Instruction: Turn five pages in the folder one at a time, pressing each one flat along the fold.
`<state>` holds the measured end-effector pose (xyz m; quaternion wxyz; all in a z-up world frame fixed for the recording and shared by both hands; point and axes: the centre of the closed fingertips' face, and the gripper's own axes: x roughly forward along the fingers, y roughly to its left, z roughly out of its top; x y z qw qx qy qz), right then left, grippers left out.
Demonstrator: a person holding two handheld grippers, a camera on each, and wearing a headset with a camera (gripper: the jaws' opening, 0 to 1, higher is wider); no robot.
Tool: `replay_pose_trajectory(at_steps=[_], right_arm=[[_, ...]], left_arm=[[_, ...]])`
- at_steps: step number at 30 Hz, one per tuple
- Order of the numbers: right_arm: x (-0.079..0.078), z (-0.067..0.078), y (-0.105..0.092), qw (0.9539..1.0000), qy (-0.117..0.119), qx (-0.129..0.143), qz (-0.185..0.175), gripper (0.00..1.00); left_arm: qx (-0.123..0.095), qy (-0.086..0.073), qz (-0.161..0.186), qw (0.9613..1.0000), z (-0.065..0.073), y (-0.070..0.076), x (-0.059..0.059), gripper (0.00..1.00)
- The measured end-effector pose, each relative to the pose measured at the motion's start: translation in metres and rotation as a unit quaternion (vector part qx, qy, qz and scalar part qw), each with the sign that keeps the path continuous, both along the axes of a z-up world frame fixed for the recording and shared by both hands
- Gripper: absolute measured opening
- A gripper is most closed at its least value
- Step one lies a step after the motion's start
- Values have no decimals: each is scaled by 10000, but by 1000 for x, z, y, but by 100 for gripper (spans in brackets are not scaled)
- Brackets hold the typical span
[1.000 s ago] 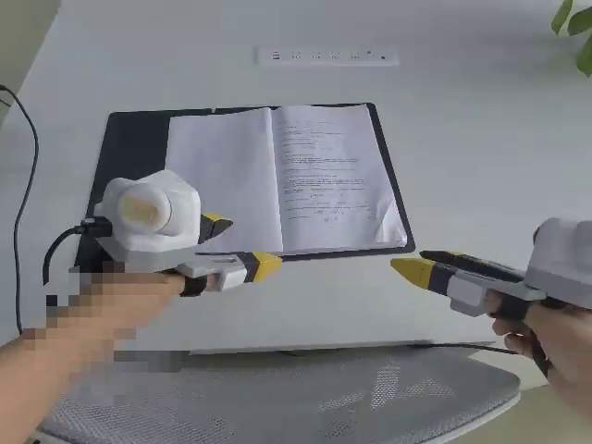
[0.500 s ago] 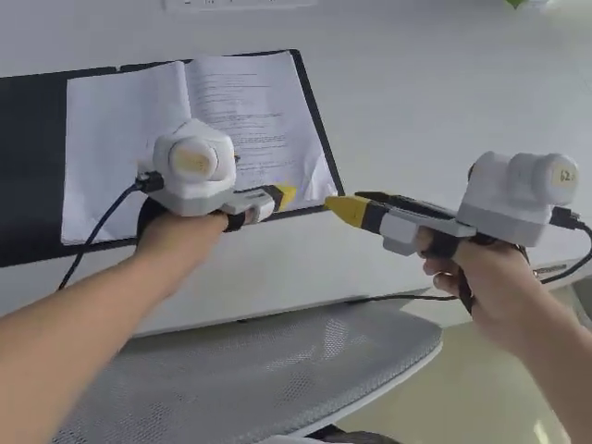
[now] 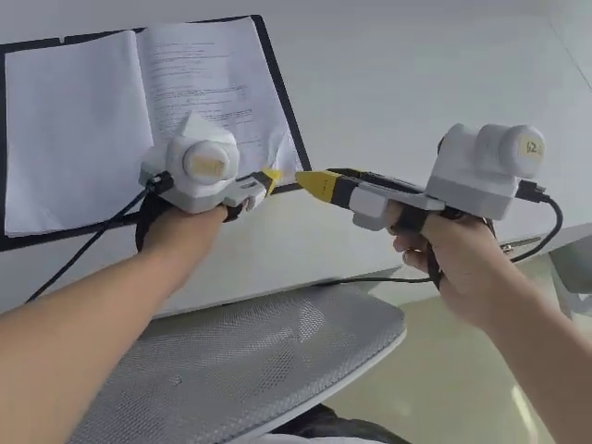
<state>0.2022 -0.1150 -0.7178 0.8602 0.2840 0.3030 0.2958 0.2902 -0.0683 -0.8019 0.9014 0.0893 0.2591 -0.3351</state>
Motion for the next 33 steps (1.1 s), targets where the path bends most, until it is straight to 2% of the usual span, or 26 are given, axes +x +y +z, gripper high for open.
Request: replay_pose_trajectory(at_steps=[3,7,11,12,16,19,28,33], right_arm=[[4,-2,2,10000,23,35,40,40],[8,-3,6,9999,29,57,113,40],[10,-5,8,9998,20,47,181,40],[11,-6,8,9998,14,51,189,40],[14,-9,9,9997,49,60,219,40],[19,-13,9,9997,55,30,221,40],[46,-32,13,9993,217,202,210,38],[58,-47,14,9990,351,141,224,38]], left_arm=[[-55,-28,85,9999,0,0,2,59],[-122,-148,23,9998,0,1,1,55],[-204,-265,74,9994,1,6,5,45],[-239,-226,95,9994,1,6,5,45],[-266,-300,68,9992,1,5,5,44],[-291,-355,98,9989,1,7,7,37],[-359,-372,58,9986,1,7,7,29],[-443,-338,156,9983,2,13,12,20]])
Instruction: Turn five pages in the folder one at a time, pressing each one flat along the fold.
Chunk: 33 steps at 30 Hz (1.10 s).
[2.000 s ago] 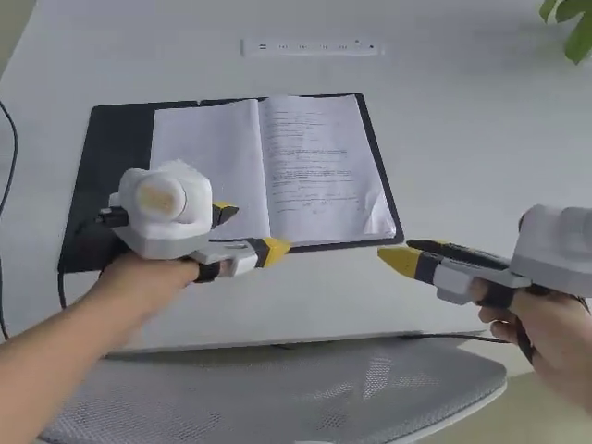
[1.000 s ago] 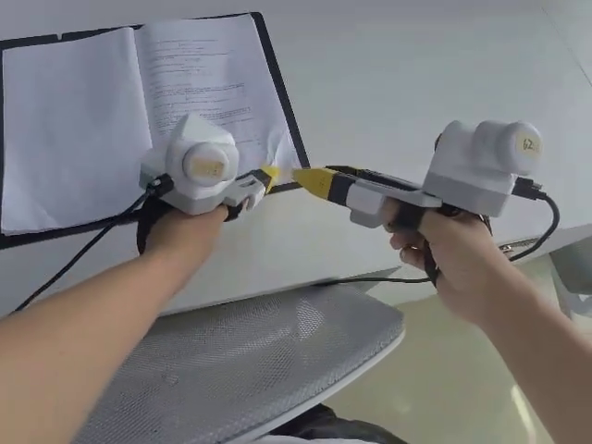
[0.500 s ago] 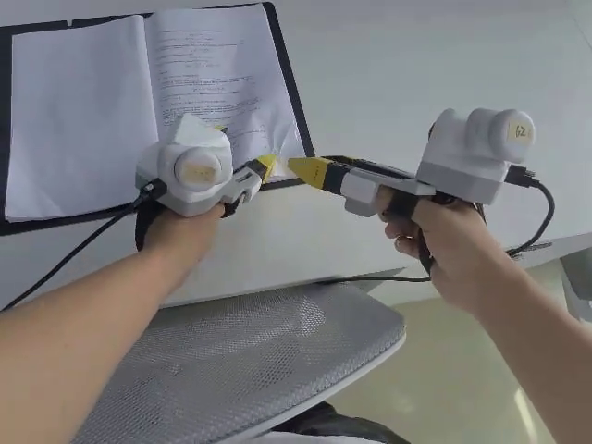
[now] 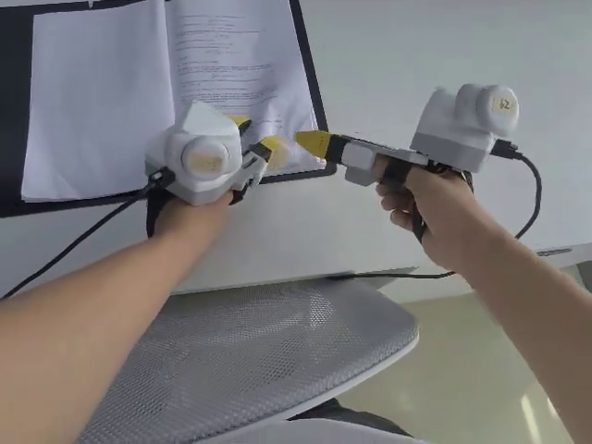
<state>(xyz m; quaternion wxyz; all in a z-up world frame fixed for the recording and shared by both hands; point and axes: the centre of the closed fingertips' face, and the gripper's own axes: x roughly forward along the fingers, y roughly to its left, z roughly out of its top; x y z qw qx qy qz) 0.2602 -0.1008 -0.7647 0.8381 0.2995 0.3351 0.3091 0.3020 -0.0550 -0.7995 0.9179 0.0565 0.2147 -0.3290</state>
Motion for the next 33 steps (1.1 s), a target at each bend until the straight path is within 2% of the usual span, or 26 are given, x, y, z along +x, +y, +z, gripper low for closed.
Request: replay_pose_trajectory(at_steps=[5,10,15,19,21,24,26,27,29,31,32,33], right_arm=[[8,-11,2,9999,89,-100,48,38],[3,-12,1,9999,128,-106,46,38],[-3,-13,1,9998,196,-34,24,38],[-2,-15,0,9993,348,114,-82,35],[0,-17,1,9990,392,176,-84,32],[4,-22,-1,9973,618,335,-195,24],[6,-26,-2,9958,792,372,-268,16],[7,-27,-2,9959,766,373,-287,14],[4,-32,-2,9942,966,355,-303,3],[5,-34,-3,9943,941,329,-366,0],[4,-36,-3,9927,1069,387,-408,0],[4,-36,-3,9923,1081,407,-454,0]], left_arm=[[8,44,-3,10000,1,1,0,17],[-51,117,78,9999,1,3,0,15],[-98,168,111,9997,1,4,0,13],[-141,205,139,9996,0,4,0,12],[-140,204,136,9996,0,4,0,12],[-145,211,137,9996,0,3,0,12],[-169,232,144,9995,0,3,0,12],[-176,239,143,9995,0,3,0,12],[-213,259,150,9993,0,3,0,12],[-216,268,146,9993,-1,3,0,12],[-223,270,147,9993,-1,3,0,12],[-249,293,157,9991,-1,2,1,13]])
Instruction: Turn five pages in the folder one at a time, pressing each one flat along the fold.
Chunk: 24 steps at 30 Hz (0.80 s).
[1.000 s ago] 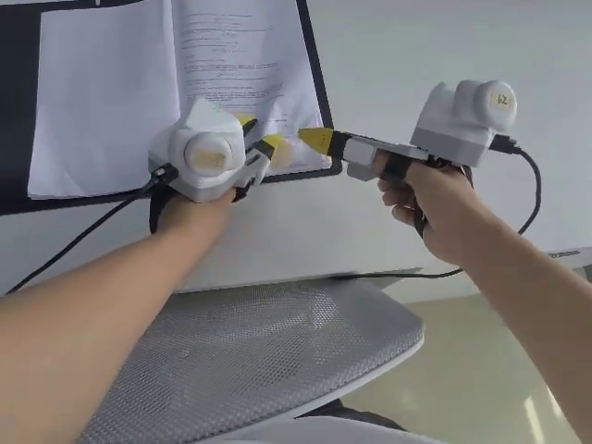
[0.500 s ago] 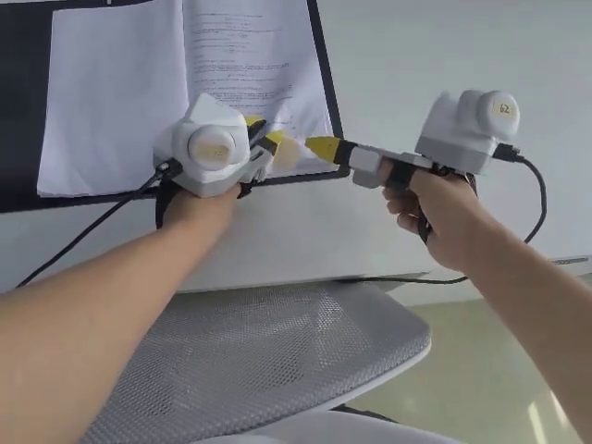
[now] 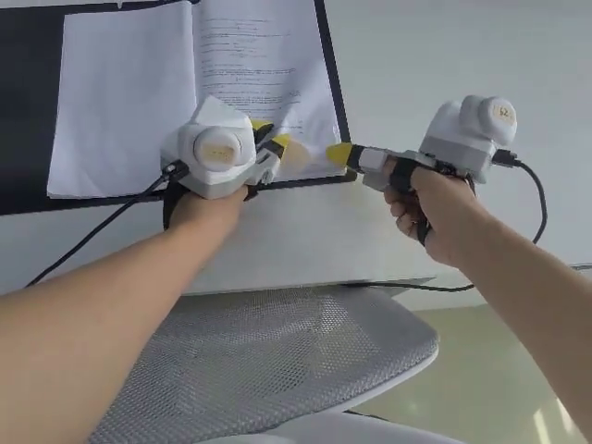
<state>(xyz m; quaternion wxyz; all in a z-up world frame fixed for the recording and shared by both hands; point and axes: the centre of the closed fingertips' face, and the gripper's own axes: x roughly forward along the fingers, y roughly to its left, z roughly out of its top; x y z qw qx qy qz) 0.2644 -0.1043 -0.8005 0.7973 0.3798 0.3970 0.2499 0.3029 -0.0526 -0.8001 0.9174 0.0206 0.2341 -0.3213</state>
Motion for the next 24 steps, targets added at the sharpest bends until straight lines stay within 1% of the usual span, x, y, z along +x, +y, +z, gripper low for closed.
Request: replay_pose_trajectory(at_steps=[3,4,5,6,7,8,9,10,11,12,13,15,16,18,19,20,21,22,23,24], right_arm=[[0,2,-1,9999,16,63,-121,0],[-1,3,-1,9999,11,42,-140,0],[-1,3,-3,9999,5,-46,-162,0],[0,5,-5,9998,-60,-59,-206,0],[0,8,-5,9997,-65,53,-241,0],[1,12,-6,9995,-78,74,-293,0],[1,15,-6,9995,-127,61,-289,0],[1,19,-4,9994,-183,94,-265,0],[2,22,-3,9994,-205,85,-277,0],[3,28,-2,9992,-279,106,-284,0],[4,32,0,9989,-322,162,-290,0],[4,40,2,9987,-382,154,-303,0],[5,48,6,9983,-514,143,-252,0],[6,62,12,9976,-628,194,-209,0],[6,68,16,9971,-730,154,-131,0],[6,76,20,9964,-819,190,-94,0],[6,81,23,9961,-846,210,-95,0],[6,86,28,9958,-887,219,-51,0],[5,93,34,9946,-1012,197,62,0],[5,98,38,9940,-1076,178,112,0]], left_arm=[[-34,30,-8,10000,1,0,0,13],[-52,66,-3,10000,1,-1,0,14],[-101,153,23,9998,2,0,-1,14],[-142,189,15,9997,2,0,0,14],[-225,247,-7,9994,3,-1,-2,17],[-284,289,-32,9992,4,-1,-4,20],[-380,356,-36,9986,5,-1,-6,27],[-393,379,-28,9985,7,0,-7,32],[-434,422,-15,9982,10,3,-9,35],[-475,462,-8,9978,12,5,-10,36],[-476,492,3,9976,15,10,-12,37],[-507,455,-4,9977,23,19,-14,39],[-521,490,-4,9974,27,26,-15,40],[-505,514,43,9974,34,42,-17,44],[-568,521,70,9970,39,50,-18,45],[-570,521,102,9970,43,60,-19,45],[-562,482,139,9972,46,68,-20,46],[-580,444,175,9972,51,80,-21,47],[-610,460,186,9969,53,87,-22,47],[-613,489,234,9966,56,98,-24,48]])
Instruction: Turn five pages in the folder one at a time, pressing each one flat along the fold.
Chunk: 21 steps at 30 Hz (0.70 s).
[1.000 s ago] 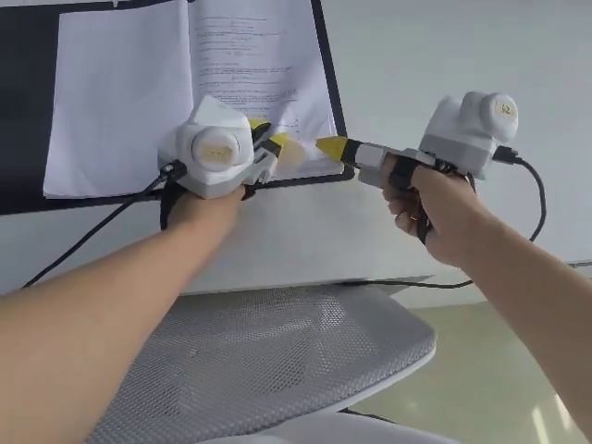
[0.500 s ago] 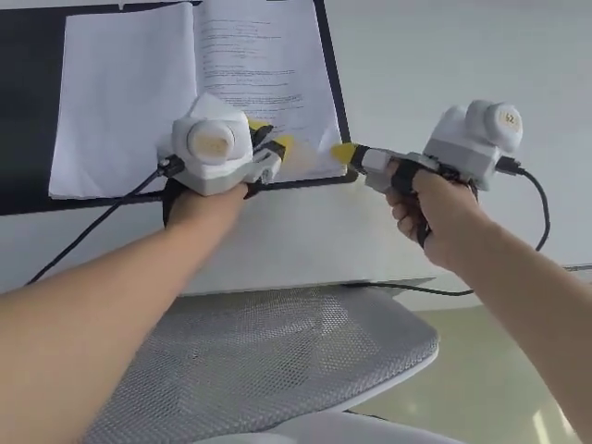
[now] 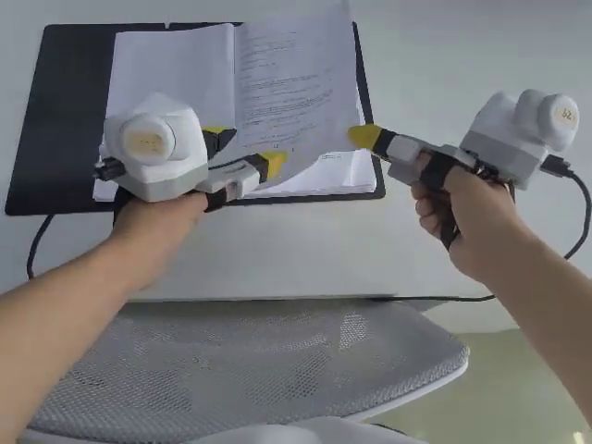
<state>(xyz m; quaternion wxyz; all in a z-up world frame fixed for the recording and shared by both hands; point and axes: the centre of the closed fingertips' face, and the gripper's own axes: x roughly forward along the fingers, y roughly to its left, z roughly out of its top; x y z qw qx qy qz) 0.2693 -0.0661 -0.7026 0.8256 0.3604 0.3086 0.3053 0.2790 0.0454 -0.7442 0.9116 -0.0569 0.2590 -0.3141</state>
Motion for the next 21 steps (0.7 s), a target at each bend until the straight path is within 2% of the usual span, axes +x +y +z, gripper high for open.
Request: replay_pose_trajectory(at_steps=[5,7,8,10,12,15,21], right_arm=[[-2,21,28,9994,-217,-51,246,0],[-2,28,38,9991,-276,-42,326,0],[-3,34,48,9985,-351,7,430,0],[-6,40,66,9968,-449,-76,654,0],[-7,41,84,9951,-495,-189,840,0],[-8,43,110,9922,-542,-260,1091,0],[-8,38,155,9871,-559,-390,1451,0]], left_arm=[[20,-32,106,9999,12,40,-9,49],[49,35,163,9998,16,56,-14,50],[60,25,172,9998,17,59,-15,50],[103,64,207,9997,21,75,-20,50],[125,-10,307,9994,27,91,-24,49],[29,19,506,9987,31,116,-28,49],[-2,57,683,9976,33,149,-40,48]])
